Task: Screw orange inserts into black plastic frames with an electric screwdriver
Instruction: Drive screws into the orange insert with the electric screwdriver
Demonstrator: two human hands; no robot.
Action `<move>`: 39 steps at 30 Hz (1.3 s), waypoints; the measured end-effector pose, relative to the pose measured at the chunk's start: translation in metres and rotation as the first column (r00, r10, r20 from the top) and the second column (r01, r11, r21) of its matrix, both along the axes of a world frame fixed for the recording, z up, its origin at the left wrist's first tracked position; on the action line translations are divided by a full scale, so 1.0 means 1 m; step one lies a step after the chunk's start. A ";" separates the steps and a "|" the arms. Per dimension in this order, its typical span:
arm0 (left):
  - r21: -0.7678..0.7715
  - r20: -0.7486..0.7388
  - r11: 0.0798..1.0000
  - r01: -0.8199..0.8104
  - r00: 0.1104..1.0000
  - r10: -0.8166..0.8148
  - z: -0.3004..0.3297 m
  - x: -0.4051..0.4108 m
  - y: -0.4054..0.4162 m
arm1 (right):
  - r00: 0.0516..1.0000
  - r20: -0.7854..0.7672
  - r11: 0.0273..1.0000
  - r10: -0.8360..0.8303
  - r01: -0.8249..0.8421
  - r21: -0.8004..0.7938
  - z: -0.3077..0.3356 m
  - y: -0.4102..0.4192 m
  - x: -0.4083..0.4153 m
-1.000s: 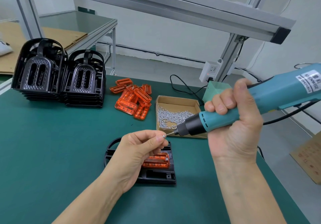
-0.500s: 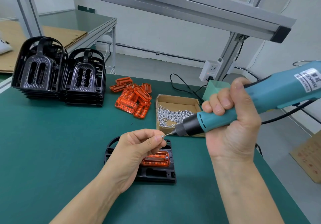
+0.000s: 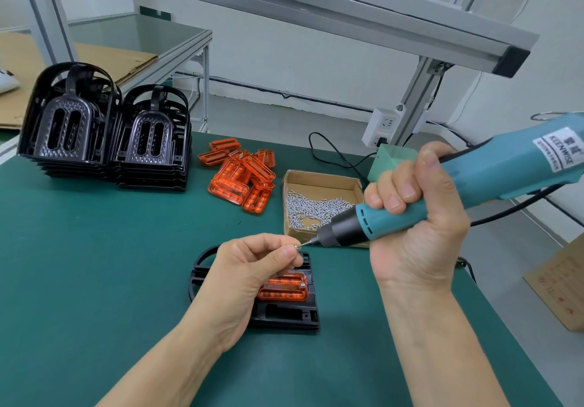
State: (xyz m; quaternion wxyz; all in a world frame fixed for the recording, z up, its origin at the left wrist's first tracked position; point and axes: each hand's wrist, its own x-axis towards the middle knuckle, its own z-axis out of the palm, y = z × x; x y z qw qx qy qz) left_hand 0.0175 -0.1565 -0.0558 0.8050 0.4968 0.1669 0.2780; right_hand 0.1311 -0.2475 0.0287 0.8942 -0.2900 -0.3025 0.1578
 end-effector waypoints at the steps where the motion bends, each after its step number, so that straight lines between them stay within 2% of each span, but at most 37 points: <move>1: -0.003 0.005 1.000 -0.014 1.000 0.014 0.000 0.001 -0.001 | 1.000 -0.006 1.000 -0.003 0.003 0.011 -0.001 0.000 0.001; 12: 0.073 -0.026 0.995 -0.070 0.997 0.072 -0.004 0.006 0.000 | 0.999 -0.031 0.999 -0.024 0.025 0.028 -0.008 0.006 0.006; 19: 0.245 -0.121 0.967 -0.070 0.987 0.102 -0.006 -0.010 0.020 | 0.999 -0.008 0.999 0.045 -0.046 -0.019 -0.014 0.015 0.008; 21: 0.426 -0.216 0.900 -0.093 0.955 0.201 -0.009 -0.020 0.034 | 0.998 0.002 0.996 0.069 -0.069 -0.051 -0.016 0.018 0.008; 23: 0.617 -0.352 0.786 0.035 0.906 0.235 -0.013 -0.031 0.045 | 0.995 0.011 0.990 0.101 -0.099 -0.103 -0.020 0.022 0.008; 26: 0.749 -0.521 0.591 0.300 0.817 0.246 -0.020 -0.039 0.049 | 0.988 0.032 0.970 0.153 -0.144 -0.194 -0.029 0.029 0.005; 29: 0.803 -0.555 0.438 0.404 0.776 0.301 -0.025 -0.036 0.046 | 0.979 0.067 0.948 0.194 -0.170 -0.268 -0.036 0.036 0.000; 31: 0.817 -0.556 0.390 0.424 0.757 0.342 -0.027 -0.033 0.046 | 0.975 0.089 0.936 0.206 -0.170 -0.308 -0.040 0.040 -0.002; 39: 0.843 -0.527 0.339 0.419 0.769 0.361 -0.033 -0.031 0.051 | 0.951 0.152 0.907 0.269 -0.197 -0.372 -0.043 0.055 -0.011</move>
